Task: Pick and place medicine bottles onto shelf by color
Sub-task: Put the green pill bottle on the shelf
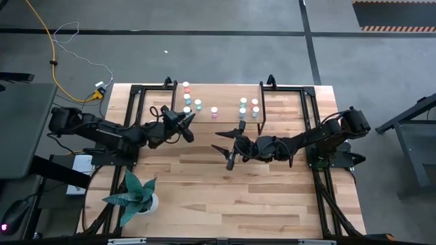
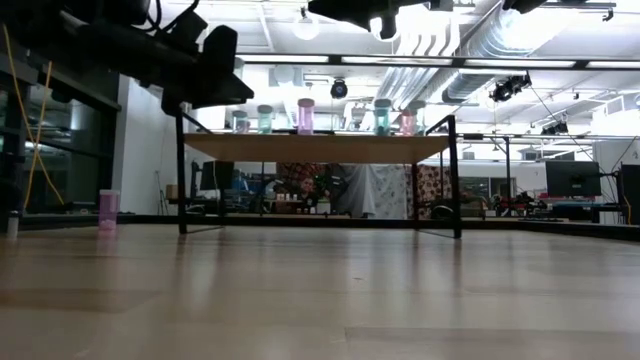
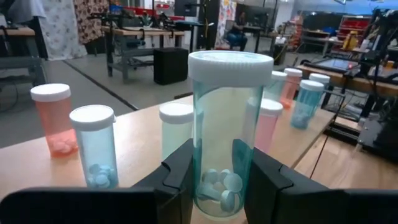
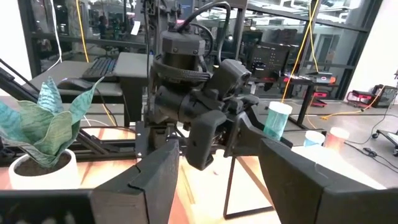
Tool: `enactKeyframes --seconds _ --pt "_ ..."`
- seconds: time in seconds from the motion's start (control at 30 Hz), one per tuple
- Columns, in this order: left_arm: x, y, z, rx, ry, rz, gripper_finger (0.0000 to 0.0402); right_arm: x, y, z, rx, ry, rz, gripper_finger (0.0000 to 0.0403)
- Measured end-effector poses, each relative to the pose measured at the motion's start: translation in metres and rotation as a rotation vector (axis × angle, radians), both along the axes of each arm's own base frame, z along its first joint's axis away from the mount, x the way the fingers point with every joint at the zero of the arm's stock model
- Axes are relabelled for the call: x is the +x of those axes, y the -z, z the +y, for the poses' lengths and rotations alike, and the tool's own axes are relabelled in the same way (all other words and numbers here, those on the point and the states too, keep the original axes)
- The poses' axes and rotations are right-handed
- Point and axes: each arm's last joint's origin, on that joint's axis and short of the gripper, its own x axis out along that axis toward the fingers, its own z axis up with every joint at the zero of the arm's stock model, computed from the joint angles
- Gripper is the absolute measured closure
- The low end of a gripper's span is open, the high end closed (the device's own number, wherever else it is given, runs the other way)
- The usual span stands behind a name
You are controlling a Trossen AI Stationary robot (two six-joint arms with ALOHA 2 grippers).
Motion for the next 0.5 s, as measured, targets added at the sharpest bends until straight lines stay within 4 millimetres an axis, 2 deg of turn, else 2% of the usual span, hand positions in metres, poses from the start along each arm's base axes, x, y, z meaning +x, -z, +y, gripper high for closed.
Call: enactKeyframes --seconds 0.17,0.5 --pt "0.004 0.000 -0.004 0.003 0.016 -0.003 0.0312 0.000 0.000 0.000 0.000 0.000 -0.001 0.0191" --pt "0.018 -0.020 -0.034 0.028 0.133 -0.028 0.0312 0.000 -0.001 0.000 0.000 0.000 -0.002 0.0191"
